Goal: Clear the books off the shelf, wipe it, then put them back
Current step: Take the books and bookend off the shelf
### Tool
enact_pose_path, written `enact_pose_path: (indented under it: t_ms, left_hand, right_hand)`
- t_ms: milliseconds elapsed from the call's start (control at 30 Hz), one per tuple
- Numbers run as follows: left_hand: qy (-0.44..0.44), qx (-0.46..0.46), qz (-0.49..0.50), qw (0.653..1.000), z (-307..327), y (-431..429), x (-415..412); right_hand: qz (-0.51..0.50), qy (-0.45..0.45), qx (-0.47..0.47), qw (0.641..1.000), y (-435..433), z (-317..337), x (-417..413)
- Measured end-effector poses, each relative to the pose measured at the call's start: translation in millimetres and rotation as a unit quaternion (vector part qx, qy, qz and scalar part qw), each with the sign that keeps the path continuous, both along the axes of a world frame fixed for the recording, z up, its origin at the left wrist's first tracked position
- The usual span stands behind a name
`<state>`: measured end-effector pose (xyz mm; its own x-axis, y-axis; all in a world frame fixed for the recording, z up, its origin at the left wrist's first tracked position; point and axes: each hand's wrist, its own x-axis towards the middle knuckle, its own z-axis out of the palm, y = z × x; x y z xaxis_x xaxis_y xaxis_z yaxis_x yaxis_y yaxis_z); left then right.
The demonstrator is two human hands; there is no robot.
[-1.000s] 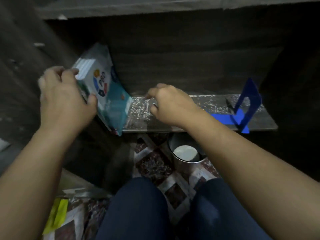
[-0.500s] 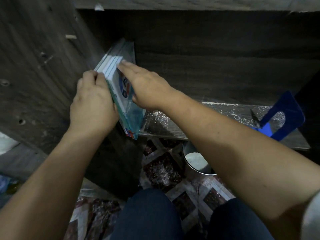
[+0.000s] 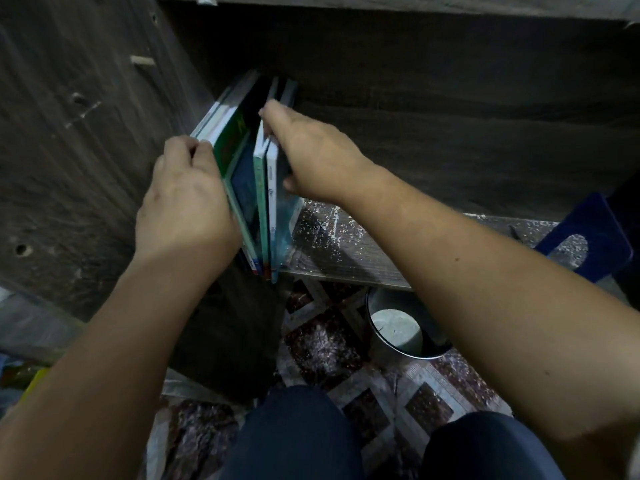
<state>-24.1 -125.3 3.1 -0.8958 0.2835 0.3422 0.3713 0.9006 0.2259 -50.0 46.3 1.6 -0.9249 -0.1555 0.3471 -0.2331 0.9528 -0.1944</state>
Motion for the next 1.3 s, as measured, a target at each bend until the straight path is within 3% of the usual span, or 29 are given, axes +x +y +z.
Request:
enact_pose_path:
  t_ms: [100, 233, 333, 467, 600, 700, 900, 1100, 1200, 1300]
  left_hand:
    - [0.002, -0.003, 0.004, 1.0, 0.1, 0.8, 1.9]
    - [-0.01, -0.005, 0.007, 1.0, -1.9, 3.3, 3.6]
    - [-0.027, -0.036, 0.012, 0.999, -11.2, 9.5, 11.1]
    - [-0.005, -0.057, -0.04, 0.998, -28.1, 20.0, 27.3]
    - [-0.069, 0.008, -0.095, 0.993, -34.6, 37.7, 33.3]
    - [-0.057, 0.052, -0.109, 0.991, -33.7, 52.2, 38.1]
    - [0.013, -0.051, -0.205, 0.977, -27.8, 92.3, 57.6]
    - [0.069, -0.19, -0.322, 0.925, -11.7, 149.4, 109.9]
    - [0.099, -0.24, -0.394, 0.882, -4.9, 180.5, 149.1]
    - [0.093, -0.233, -0.459, 0.852, -0.1, 205.3, 190.8]
  right_hand:
    - [0.001, 0.024, 0.021, 0.999, 2.5, -0.1, -1.7]
    - [-0.028, 0.065, 0.157, 0.985, 12.0, -2.7, 1.9]
    - [-0.031, 0.081, 0.166, 0.982, 23.3, -5.8, 13.0]
    - [-0.059, 0.126, 0.103, 0.985, 52.6, -12.1, 44.1]
    - [-0.096, 0.188, -0.023, 0.977, 78.6, -10.7, 90.7]
    - [-0.139, 0.207, -0.116, 0.962, 92.5, -8.2, 129.8]
    - [-0.268, 0.075, -0.224, 0.934, 124.4, -19.9, 210.8]
    - [-0.316, -0.12, -0.096, 0.936, 123.1, -17.3, 290.4]
    - [-0.335, -0.167, -0.084, 0.923, 120.7, -22.0, 318.1]
    - [-0.374, -0.193, -0.077, 0.904, 129.5, -27.1, 352.3]
